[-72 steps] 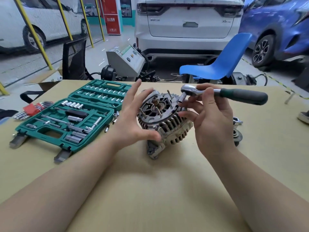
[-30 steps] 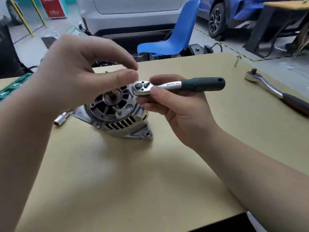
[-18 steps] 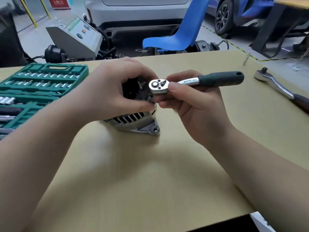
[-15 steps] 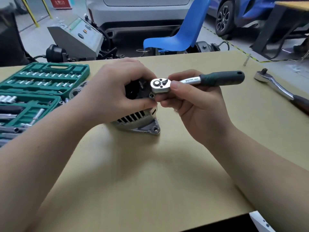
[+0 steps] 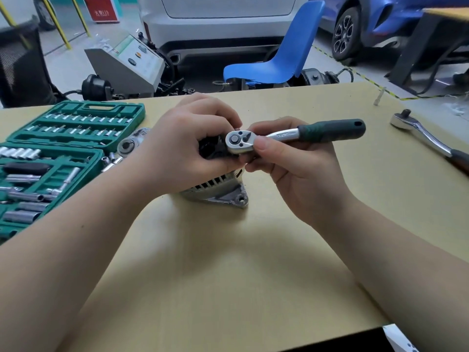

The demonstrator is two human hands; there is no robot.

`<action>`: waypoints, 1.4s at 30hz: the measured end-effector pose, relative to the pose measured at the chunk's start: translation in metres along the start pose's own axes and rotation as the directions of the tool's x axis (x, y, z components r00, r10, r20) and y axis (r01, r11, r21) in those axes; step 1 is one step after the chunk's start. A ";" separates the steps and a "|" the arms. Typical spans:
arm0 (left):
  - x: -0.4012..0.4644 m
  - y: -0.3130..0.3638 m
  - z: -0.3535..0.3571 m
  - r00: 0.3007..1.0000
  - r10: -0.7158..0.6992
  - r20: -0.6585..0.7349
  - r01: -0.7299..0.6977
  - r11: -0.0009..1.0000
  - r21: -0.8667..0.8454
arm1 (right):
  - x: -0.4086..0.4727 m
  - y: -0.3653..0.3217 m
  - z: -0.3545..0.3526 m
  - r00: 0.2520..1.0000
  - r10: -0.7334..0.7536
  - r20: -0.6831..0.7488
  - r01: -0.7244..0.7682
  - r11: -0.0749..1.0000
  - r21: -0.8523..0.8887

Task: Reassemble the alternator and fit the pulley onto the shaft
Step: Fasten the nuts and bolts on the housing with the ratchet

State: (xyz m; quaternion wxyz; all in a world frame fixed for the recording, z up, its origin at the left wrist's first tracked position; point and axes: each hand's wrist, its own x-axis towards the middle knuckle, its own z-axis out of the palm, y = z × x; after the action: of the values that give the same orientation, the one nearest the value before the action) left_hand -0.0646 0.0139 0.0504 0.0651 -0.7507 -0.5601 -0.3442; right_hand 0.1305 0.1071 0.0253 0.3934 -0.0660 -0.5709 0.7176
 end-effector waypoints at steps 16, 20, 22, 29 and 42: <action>0.001 0.008 -0.003 0.994 -0.094 0.052 0.093 0.996 0.014 | 0.009 0.004 -0.008 0.978 0.201 -0.059 -0.194 0.976 0.100; 0.000 0.010 -0.002 0.993 -0.116 0.010 0.116 0.993 0.023 | 0.008 0.003 -0.007 0.994 0.110 -0.017 -0.110 0.994 -0.008; 0.000 0.013 -0.003 0.989 -0.151 -0.004 0.151 0.988 -0.031 | 0.005 0.005 -0.005 0.998 0.056 -0.010 -0.056 0.998 -0.017; 0.003 0.012 -0.004 0.982 -0.190 0.004 0.190 0.979 -0.076 | -0.001 0.011 -0.002 1.000 0.030 -0.001 -0.030 0.999 -0.016; 0.002 0.011 0.001 0.981 -0.192 -0.024 0.189 0.977 -0.096 | 0.012 0.010 -0.003 0.992 0.082 -0.097 -0.088 0.994 -0.058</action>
State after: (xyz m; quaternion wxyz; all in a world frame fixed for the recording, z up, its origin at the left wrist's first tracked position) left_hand -0.0536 0.0120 0.0537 0.0057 -0.6899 -0.6117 -0.3871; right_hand 0.1192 0.1170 0.0201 0.3867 -0.1361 -0.5703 0.7118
